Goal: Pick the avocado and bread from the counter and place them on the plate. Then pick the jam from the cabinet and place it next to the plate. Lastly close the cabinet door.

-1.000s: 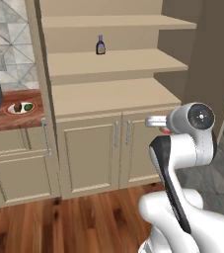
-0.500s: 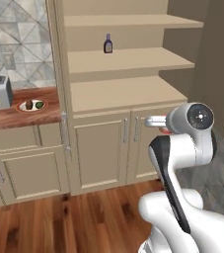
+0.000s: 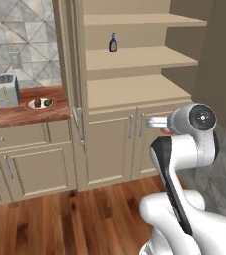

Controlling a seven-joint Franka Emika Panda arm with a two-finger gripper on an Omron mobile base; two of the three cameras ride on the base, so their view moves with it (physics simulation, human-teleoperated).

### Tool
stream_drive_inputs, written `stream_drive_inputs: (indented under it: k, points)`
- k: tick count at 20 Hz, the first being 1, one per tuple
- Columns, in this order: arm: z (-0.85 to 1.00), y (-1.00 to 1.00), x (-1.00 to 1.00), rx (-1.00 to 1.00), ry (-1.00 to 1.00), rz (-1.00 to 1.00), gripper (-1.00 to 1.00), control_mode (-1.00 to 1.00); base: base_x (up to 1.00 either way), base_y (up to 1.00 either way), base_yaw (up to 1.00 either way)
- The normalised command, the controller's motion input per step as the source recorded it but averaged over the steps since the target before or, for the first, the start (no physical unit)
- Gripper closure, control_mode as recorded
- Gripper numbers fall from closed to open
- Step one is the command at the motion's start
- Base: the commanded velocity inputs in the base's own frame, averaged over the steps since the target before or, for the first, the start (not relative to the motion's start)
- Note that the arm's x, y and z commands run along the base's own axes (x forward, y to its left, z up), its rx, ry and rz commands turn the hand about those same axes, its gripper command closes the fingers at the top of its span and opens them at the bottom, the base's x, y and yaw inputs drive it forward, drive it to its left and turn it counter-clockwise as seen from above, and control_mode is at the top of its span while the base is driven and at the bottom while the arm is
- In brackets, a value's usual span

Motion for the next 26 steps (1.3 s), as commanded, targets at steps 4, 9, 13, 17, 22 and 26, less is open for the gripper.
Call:
stream_drive_inputs:
  k: [4,9,13,17,22,26]
  points:
    - [0.00,0.00,0.00,0.00,0.00,0.00,1.00,1.00,-0.35,0.44,-0.07]
    - [0.00,0.00,0.00,0.00,0.00,0.00,1.00,1.00,-0.32,0.44,-0.08]
    - [0.00,0.00,0.00,0.00,0.00,0.00,1.00,1.00,-0.23,0.47,-0.09]
    - [0.00,0.00,0.00,0.00,0.00,0.00,1.00,1.00,-0.16,0.49,-0.09]
    - [0.00,0.00,0.00,0.00,0.00,0.00,1.00,1.00,-0.14,0.49,-0.10]
    - [0.00,0.00,0.00,0.00,0.00,0.00,1.00,1.00,-0.13,0.53,-0.11]
